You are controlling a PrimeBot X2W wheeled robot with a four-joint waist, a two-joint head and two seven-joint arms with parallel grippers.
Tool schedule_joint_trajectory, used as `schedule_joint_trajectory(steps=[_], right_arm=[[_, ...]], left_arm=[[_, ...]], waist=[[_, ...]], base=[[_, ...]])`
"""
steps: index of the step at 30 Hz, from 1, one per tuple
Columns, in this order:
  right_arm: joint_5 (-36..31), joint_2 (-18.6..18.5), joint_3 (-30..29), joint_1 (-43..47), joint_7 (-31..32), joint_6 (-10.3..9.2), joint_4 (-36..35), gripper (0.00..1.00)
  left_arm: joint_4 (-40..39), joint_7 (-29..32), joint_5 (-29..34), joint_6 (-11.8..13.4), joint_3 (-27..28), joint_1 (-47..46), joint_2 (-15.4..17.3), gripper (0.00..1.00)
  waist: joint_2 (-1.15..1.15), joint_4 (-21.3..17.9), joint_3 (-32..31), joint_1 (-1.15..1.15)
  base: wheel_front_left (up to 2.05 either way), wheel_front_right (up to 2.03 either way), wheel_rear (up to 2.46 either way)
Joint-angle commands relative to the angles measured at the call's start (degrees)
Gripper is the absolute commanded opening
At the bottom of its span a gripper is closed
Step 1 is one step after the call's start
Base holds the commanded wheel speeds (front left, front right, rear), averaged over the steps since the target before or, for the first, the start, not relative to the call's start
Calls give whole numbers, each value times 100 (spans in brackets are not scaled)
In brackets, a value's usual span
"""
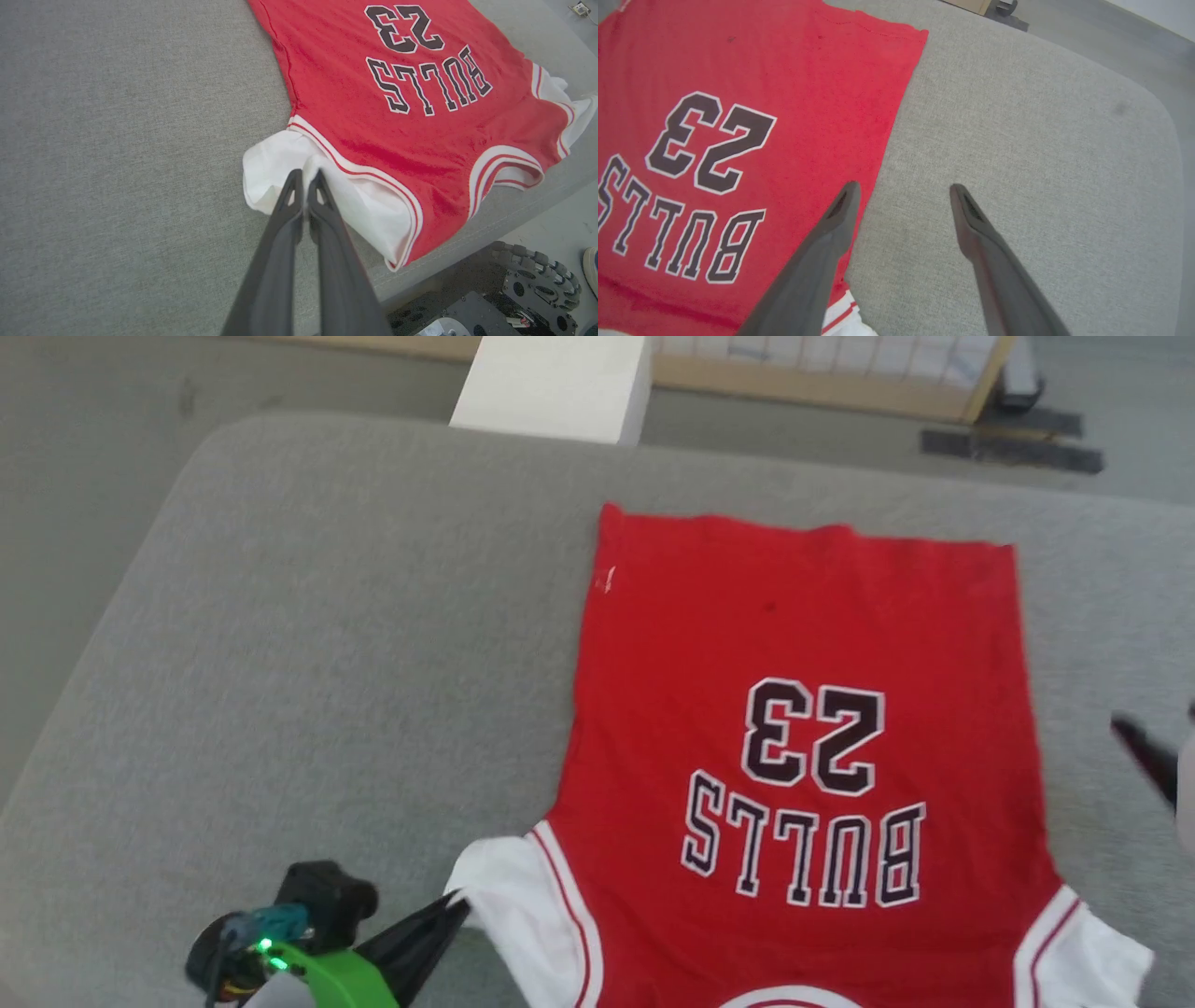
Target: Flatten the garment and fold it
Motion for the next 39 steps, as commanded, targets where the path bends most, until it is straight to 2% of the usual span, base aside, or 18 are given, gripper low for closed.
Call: schedule_joint_trajectory(steps=[1, 3, 7, 15, 23, 27, 29, 32, 39], right_arm=[[-56, 81, 24, -340, 95, -10, 124, 100], [-184, 145, 11, -1116, 328, -10, 610, 100], [-537, -40, 41, -2012, 532, -10, 1372, 100], [-1173, -299, -242, -3298, 792, -10, 2641, 100], [-1763, -395, -426, -3601, 731, -10, 3396, 100], [-1738, -279, -380, -3425, 697, -10, 3624, 100], [-1705, -256, -316, -3307, 717, -10, 3697, 0], [-1575, -241, -247, -3120, 762, -10, 3780, 0], [-1327, -392, -41, -2558, 324, -10, 3806, 0]], left_arm=[[-106, 24, 77, 20, -25, -143, -85, 0], [-346, 37, 197, 43, -85, -256, -207, 0], [-558, 31, 338, 52, -171, -400, -400, 0], [-757, -10, 558, 46, -316, -621, -712, 0], [-740, -95, 640, 20, -437, -712, -977, 0], [-624, -156, 622, 13, -442, -715, -1040, 0], [-544, -188, 595, 7, -422, -706, -1037, 0], [-447, -239, 574, -2, -389, -702, -1020, 0], [-226, -319, 473, 50, -288, -585, -899, 0]], waist=[[0, 569, 651, 0], [0, 825, 1011, 0], [0, 1133, 1404, 0], [0, 1642, 1917, 0], [0, 1869, 2118, 0], [0, 1838, 2073, 0], [0, 1783, 2013, 0], [0, 1669, 1878, 0], [0, 1202, 1250, 0]], base=[[0, 0, 0], [0, 0, 0], [0, 0, 0], [0, 0, 0], [0, 0, 0], [0, 0, 0], [0, 0, 0], [0, 0, 0], [0, 0, 0]])
